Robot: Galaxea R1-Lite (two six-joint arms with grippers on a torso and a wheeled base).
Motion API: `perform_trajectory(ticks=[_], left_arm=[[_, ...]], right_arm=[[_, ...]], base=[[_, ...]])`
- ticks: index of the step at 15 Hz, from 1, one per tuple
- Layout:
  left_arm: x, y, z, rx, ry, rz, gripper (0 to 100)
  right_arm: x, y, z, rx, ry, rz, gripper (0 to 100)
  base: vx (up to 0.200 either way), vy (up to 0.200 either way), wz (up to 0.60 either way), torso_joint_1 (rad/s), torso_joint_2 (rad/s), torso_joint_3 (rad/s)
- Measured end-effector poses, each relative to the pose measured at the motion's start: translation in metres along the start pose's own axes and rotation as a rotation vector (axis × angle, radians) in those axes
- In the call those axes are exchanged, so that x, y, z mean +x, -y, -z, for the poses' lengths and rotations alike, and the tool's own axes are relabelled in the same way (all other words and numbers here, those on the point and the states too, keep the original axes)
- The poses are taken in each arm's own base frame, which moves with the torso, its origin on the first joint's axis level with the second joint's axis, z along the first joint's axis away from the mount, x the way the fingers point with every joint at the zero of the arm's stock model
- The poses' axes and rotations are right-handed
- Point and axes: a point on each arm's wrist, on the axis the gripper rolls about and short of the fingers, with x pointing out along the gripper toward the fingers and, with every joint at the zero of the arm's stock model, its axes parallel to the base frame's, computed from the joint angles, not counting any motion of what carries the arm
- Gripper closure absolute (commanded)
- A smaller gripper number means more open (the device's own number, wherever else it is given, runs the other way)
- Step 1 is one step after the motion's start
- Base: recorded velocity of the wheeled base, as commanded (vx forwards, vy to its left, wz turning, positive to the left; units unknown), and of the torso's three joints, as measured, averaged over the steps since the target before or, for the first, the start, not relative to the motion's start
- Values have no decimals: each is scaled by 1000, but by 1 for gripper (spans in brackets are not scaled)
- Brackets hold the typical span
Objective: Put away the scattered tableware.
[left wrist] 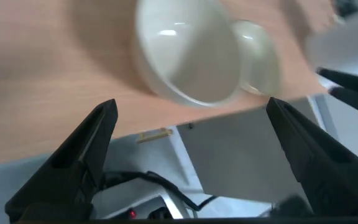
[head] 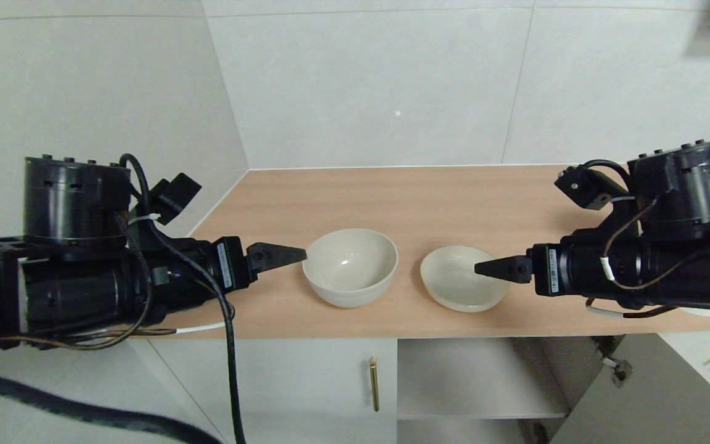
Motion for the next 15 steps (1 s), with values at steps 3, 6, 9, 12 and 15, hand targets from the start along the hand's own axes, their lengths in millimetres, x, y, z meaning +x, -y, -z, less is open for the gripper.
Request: perform_trajectory(ticks=[3, 6, 9, 12, 15], left_arm=[[20, -7, -1, -52, -1, -102, 0], [43, -8, 3, -86, -13, -155, 0], [57, -9, 6, -100, -31, -157, 0], [73, -10, 8, -155, -32, -160, 0], [77, -11, 10, -157, -39, -164, 0]], right_arm=[[16, 3, -3, 24, -6, 93, 0], [32, 7, -6, 69, -4, 161, 0], [39, 10, -5, 71, -15, 175, 0], [41, 11, -3, 72, -22, 178, 0], [42, 11, -3, 72, -25, 179, 0]], base=[[0, 0, 0, 0, 0, 0], [0, 0, 0, 0, 0, 0], [0, 0, 0, 0, 0, 0], [0, 0, 0, 0, 0, 0], [0, 0, 0, 0, 0, 0]])
